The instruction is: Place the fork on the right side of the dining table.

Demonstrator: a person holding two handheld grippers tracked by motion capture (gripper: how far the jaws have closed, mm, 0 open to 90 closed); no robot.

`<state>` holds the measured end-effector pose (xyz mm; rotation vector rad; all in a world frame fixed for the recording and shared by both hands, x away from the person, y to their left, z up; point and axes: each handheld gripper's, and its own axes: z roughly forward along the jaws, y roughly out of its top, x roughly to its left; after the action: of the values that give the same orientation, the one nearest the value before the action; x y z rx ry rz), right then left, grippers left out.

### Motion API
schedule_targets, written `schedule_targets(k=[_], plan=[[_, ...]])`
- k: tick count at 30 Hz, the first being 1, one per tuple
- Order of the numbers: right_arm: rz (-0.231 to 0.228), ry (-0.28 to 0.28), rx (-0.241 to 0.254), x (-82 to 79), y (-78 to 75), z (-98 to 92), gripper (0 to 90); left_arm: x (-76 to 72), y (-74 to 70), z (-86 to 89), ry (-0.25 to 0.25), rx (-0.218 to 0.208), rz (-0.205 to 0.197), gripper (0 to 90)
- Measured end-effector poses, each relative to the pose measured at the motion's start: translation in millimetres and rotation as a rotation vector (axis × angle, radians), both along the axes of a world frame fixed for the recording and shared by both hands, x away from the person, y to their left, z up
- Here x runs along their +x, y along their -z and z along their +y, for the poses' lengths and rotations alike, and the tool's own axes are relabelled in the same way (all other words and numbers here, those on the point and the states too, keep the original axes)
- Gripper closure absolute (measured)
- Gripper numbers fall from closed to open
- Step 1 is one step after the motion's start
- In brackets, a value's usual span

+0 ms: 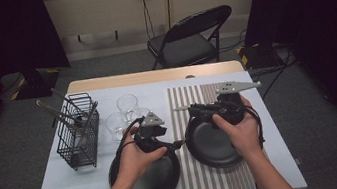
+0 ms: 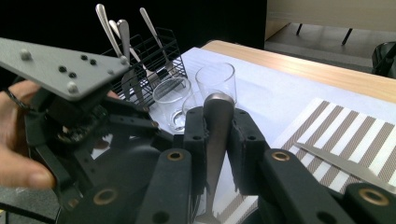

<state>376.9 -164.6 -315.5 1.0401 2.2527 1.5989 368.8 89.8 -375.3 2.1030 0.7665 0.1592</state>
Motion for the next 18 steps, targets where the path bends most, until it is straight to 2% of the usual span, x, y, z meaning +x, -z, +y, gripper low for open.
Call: schedule_targets(k=[3, 4, 7, 12, 13, 14, 18], plan=[[0.005, -0.013, 0.002, -5.0, 2.3, -3.5, 78.8, -2.4, 0.7, 7.0, 0.003, 0.007, -0.002, 21.3], [0.005, -0.016, 0.001, -6.5, 2.7, -4.3, 78.8, -4.3, 1.7, 11.6, 0.008, -0.007, 0.007, 21.3], [0.007, -0.030, 0.003, -11.1, 4.6, -7.4, 78.8, -7.5, 2.7, 18.1, 0.006, 0.010, 0.013, 20.8], [0.016, -0.047, 0.007, -17.0, 6.7, -10.9, 78.8, -10.2, 5.9, 23.2, -0.002, 0.001, 0.018, 20.3], [0.019, -0.051, 0.003, -18.5, 7.3, -11.3, 78.8, -10.1, 5.9, 25.4, 0.002, 0.011, 0.019, 20.3], [0.019, -0.055, 0.002, -20.6, 7.9, -11.8, 78.8, -10.4, 6.8, 25.7, -0.001, -0.002, 0.023, 20.3], [0.020, -0.066, 0.005, -26.5, 9.8, -14.6, 78.8, -10.6, 9.4, 29.0, -0.006, 0.009, 0.036, 20.3]])
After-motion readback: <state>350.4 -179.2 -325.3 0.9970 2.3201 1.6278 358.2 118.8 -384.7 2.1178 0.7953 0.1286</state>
